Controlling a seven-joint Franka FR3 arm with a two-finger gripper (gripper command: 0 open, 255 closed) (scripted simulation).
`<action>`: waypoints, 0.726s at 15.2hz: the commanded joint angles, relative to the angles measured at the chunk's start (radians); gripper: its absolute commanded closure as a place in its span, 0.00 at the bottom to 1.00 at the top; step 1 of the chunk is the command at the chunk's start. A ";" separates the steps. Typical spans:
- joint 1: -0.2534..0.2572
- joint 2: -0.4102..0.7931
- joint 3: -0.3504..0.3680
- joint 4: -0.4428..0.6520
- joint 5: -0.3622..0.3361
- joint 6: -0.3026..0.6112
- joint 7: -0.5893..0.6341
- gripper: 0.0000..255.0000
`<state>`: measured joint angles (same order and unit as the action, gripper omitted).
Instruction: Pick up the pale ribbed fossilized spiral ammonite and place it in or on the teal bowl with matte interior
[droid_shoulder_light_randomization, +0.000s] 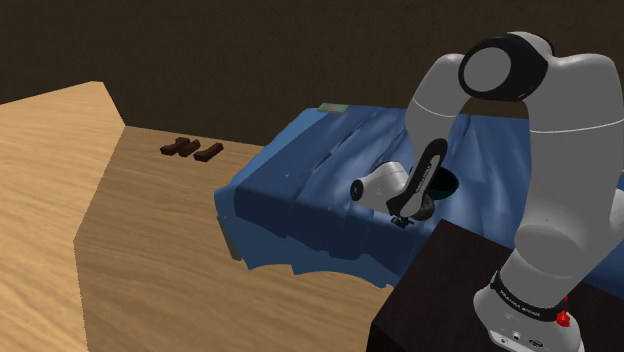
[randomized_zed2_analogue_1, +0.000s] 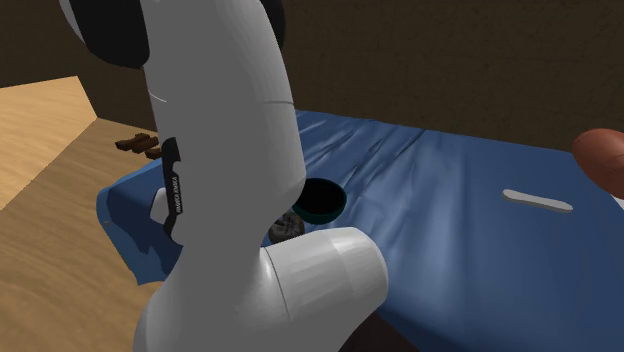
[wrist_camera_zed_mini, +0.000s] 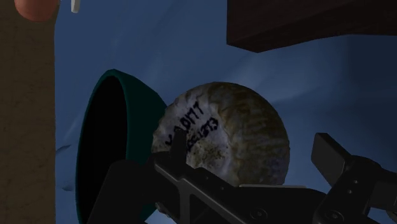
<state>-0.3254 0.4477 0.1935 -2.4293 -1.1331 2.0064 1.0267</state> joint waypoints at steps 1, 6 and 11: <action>-0.001 0.001 -0.001 0.000 -0.003 0.002 0.001 0.00; -0.001 0.001 -0.001 0.000 -0.003 0.002 0.001 1.00; -0.001 0.001 -0.001 -0.001 -0.002 0.001 0.001 1.00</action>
<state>-0.3261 0.4483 0.1924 -2.4303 -1.1348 2.0068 1.0278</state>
